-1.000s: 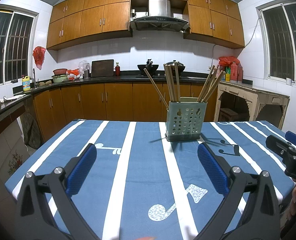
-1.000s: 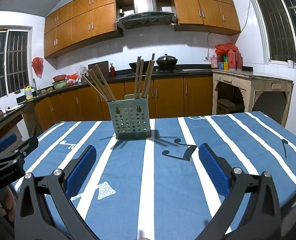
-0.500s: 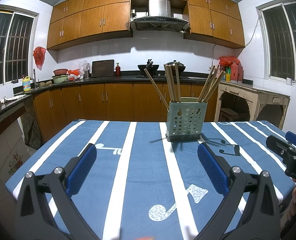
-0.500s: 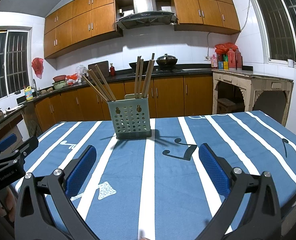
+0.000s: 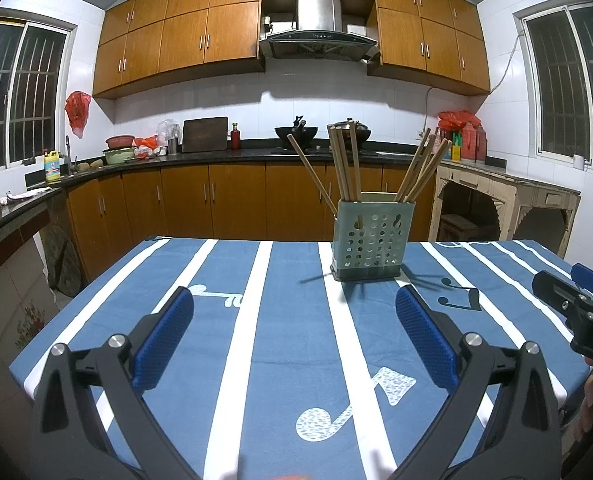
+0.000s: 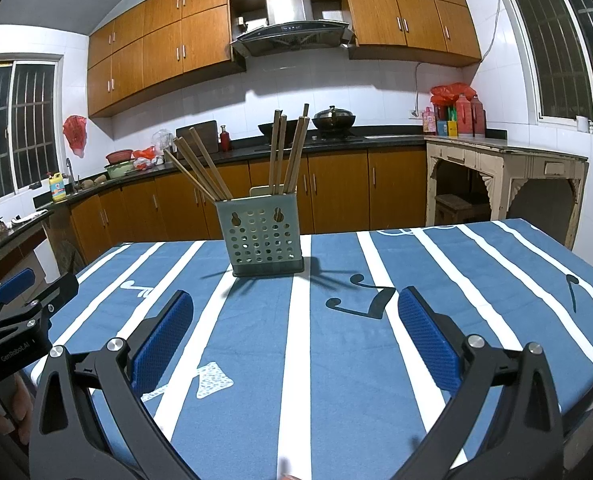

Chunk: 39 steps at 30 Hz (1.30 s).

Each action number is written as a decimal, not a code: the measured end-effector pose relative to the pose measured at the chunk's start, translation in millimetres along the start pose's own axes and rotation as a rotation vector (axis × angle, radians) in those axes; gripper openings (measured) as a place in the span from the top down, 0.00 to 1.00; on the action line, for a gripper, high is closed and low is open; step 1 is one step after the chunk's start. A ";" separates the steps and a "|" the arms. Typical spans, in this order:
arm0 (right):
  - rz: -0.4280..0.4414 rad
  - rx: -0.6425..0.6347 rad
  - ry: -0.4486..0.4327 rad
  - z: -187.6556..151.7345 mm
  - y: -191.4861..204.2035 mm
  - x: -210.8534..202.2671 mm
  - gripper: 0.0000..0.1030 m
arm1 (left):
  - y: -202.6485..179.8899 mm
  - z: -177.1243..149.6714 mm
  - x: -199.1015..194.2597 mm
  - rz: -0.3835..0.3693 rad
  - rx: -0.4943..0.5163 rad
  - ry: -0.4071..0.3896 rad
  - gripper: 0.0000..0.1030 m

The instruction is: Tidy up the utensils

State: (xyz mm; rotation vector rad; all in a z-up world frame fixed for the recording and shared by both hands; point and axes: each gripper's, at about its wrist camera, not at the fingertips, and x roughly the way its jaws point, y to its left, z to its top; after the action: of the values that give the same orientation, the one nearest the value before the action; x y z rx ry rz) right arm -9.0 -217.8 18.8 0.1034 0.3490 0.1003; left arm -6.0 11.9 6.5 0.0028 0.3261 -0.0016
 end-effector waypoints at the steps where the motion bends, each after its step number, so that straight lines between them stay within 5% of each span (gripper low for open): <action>1: 0.000 0.000 0.000 -0.3 -0.4 -0.4 0.02 | 0.3 0.3 0.1 0.000 0.000 0.000 0.04; 39: 0.001 0.004 0.005 1.2 0.4 -0.7 0.02 | 1.3 -8.9 4.7 -0.005 0.001 0.009 0.04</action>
State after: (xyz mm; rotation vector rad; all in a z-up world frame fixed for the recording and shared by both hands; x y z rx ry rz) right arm -9.3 -217.6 20.2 0.1074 0.3541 0.1004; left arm -4.4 13.2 -3.4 0.0029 0.3352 -0.0062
